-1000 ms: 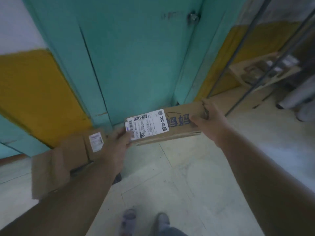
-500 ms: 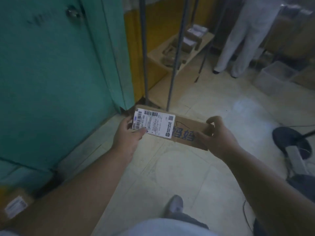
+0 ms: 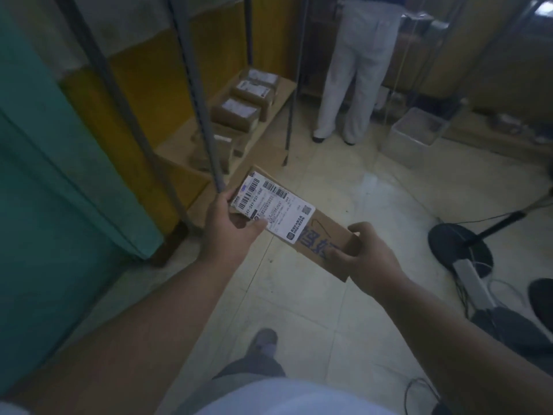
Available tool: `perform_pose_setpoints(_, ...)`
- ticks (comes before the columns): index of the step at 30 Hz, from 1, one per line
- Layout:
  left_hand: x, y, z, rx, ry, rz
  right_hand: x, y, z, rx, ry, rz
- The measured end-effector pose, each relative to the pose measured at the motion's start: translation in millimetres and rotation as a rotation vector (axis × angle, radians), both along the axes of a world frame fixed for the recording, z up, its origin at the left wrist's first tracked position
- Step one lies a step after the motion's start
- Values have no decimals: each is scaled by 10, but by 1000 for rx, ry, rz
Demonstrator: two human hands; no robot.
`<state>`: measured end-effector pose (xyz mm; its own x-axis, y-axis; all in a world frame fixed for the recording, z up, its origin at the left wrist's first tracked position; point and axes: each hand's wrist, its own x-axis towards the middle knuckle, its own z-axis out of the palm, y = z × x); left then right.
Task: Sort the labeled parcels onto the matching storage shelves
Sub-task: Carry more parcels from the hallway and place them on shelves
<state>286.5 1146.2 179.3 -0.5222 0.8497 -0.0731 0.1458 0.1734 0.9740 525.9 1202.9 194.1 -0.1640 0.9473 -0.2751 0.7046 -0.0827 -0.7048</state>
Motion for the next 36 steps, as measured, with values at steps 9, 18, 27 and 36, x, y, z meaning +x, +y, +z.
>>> perform_pose_setpoints(9, 338, 2304, 59, 19, 63, -233, 460, 1742, 117, 40, -56, -136)
perform_pose_setpoints(18, 859, 3991, -158, -64, 49, -54, 903, 3856, -51, -16, -38, 37)
perform_pose_setpoints(27, 245, 5211, 75, -64, 58, 244, 59, 5760, -56, 26, -14, 264)
perform_pose_setpoints(36, -849, 6600, 122, -85, 88, 291, -1025, 7323, -137, 57, 103, 309)
